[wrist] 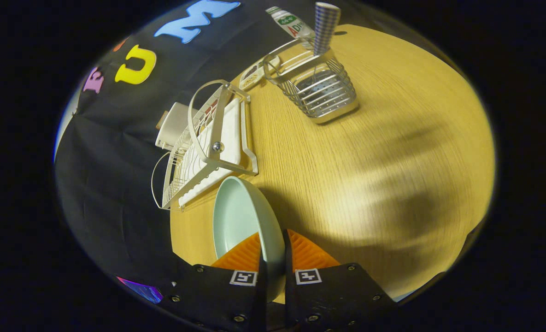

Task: Take the plate from the dish rack, then take the spoon from the basket and place it into the plate.

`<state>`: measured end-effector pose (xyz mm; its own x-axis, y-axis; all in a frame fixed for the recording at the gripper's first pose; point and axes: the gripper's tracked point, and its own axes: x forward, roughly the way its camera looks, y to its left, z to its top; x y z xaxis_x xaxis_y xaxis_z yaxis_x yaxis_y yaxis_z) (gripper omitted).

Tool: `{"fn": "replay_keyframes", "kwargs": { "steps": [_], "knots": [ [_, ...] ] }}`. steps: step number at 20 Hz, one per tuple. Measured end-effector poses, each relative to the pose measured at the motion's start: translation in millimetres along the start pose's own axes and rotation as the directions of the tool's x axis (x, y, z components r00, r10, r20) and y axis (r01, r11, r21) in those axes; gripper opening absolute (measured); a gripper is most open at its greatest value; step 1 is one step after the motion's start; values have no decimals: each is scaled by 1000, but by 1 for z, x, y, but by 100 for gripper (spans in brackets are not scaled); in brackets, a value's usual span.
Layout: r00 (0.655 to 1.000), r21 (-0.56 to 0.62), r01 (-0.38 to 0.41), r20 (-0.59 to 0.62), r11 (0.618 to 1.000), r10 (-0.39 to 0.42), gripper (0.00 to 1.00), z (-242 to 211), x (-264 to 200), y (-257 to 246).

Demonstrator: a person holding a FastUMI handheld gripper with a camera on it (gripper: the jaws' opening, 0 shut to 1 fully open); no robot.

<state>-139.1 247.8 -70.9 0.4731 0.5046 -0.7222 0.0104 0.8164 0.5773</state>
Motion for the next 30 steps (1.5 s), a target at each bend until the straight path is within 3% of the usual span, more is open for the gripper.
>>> {"fn": "replay_keyframes", "kwargs": {
  "steps": [1,2,3,5,9,18,22,30],
  "knots": [
    [999,-62,26,24,998,-24,20,6,-4,-3],
    [997,-118,56,55,991,-49,34,14,-10,-6],
    [995,-152,57,91,987,-44,36,23,-17,-3],
    [988,-208,53,152,977,-21,65,39,-33,6],
    [941,-335,92,337,938,27,66,77,-92,20],
    [712,-462,285,689,840,138,66,157,-197,33],
    [645,-460,332,748,823,157,66,173,-209,25],
    [571,-429,400,808,810,146,66,187,-172,-8]
  ]
}}
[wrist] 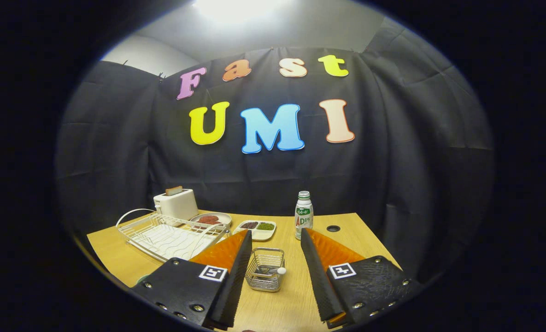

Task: Take the plate from the dish rack, then take the spoon from the basket and place it into the plate.

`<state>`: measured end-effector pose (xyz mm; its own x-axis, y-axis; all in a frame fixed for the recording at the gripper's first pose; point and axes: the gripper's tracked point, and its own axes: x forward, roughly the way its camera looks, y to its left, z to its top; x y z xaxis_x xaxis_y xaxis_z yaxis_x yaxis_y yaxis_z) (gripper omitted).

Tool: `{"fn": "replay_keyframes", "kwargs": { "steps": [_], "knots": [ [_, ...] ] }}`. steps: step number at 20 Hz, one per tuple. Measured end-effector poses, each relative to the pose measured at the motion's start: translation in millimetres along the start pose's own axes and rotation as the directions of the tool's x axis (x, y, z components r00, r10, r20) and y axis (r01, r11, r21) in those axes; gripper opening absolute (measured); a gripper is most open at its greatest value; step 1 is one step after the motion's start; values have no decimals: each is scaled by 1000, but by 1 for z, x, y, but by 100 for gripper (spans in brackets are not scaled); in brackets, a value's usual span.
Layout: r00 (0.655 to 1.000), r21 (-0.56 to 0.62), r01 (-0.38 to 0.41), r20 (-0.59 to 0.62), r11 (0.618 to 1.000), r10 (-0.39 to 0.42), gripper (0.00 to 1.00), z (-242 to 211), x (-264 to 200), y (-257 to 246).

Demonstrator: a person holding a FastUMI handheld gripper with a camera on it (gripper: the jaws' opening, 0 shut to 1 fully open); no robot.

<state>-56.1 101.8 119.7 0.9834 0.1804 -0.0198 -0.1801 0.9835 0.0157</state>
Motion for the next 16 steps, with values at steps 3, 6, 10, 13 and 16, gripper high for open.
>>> {"fn": "replay_keyframes", "kwargs": {
  "steps": [3,6,10,13,16],
  "knots": [
    [999,-7,37,-13,999,-38,66,-28,20,-11],
    [998,24,57,-36,998,-56,60,-52,52,-18],
    [998,72,21,-59,997,-17,55,-70,71,-11],
    [1000,76,8,-22,997,-7,22,-72,79,-6],
    [999,80,-26,-37,996,29,21,-77,73,1]
  ]
}}
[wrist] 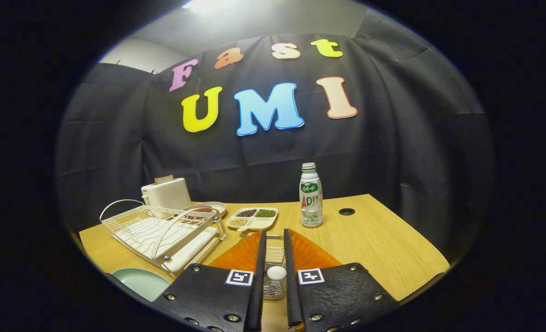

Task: Take the plate from the dish rack, then take the spoon from the basket and place it into the plate.

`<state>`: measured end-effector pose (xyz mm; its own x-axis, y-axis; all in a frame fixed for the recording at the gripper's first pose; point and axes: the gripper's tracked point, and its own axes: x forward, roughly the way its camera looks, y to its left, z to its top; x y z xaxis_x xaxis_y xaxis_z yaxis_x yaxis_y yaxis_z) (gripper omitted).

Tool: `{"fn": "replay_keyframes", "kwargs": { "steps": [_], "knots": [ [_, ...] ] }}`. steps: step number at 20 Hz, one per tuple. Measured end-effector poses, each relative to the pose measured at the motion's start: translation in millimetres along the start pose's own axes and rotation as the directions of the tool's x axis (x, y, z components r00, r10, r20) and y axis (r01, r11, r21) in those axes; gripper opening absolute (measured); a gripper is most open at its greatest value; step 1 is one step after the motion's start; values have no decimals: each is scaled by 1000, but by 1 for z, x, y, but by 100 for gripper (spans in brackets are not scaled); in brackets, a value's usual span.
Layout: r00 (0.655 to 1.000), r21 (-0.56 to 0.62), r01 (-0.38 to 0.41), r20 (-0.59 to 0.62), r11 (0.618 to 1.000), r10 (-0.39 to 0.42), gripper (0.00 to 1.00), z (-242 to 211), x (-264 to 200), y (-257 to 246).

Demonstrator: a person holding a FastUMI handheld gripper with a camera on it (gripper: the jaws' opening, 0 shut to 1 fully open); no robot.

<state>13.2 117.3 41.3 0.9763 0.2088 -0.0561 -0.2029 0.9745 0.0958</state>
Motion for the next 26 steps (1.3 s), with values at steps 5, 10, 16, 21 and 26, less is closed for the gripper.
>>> {"fn": "replay_keyframes", "kwargs": {
  "steps": [5,10,16,21,26],
  "knots": [
    [1000,-22,-2,-13,1000,2,5,17,-4,4],
    [1000,-77,7,-3,997,-7,5,57,-18,10],
    [1000,-116,-29,8,993,30,5,106,-44,25],
    [999,-151,-43,3,988,44,5,135,-76,41],
    [999,-187,40,-2,982,-41,5,146,-109,50]
  ]
}}
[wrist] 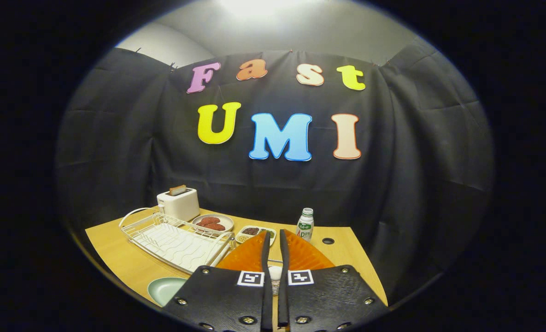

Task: Take the plate from the dish rack, then take the spoon from the basket and place it into the plate.

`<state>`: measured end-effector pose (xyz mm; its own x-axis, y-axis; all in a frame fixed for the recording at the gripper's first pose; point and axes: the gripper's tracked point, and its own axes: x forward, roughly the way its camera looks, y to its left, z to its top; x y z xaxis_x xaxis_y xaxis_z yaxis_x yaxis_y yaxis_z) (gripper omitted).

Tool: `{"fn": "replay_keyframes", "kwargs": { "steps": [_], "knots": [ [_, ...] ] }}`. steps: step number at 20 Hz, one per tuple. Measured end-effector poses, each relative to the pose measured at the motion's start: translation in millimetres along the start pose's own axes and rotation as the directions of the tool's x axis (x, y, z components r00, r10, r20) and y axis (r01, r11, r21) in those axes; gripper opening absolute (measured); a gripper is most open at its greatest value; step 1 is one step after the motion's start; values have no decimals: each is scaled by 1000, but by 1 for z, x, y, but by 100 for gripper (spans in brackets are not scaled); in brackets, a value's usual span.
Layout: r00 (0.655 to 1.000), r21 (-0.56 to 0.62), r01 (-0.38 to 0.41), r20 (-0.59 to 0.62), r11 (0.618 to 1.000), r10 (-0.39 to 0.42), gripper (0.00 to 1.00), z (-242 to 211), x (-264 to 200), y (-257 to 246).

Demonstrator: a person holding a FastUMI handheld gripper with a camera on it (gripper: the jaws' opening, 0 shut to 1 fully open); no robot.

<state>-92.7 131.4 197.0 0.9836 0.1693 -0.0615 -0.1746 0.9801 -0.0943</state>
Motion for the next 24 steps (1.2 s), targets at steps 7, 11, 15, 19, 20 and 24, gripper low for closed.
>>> {"fn": "replay_keyframes", "kwargs": {
  "steps": [7,11,15,19,20,24],
  "knots": [
    [998,62,8,-58,998,-4,5,-9,-31,32],
    [993,49,-44,-107,998,49,5,-27,-35,66],
    [980,73,-114,-154,991,125,5,-44,-34,104],
    [968,71,-160,-182,985,170,5,-52,-29,129],
    [965,70,-169,-191,983,180,5,-55,-27,135],
    [946,71,-224,-223,972,235,5,-69,-19,163]
  ]
}}
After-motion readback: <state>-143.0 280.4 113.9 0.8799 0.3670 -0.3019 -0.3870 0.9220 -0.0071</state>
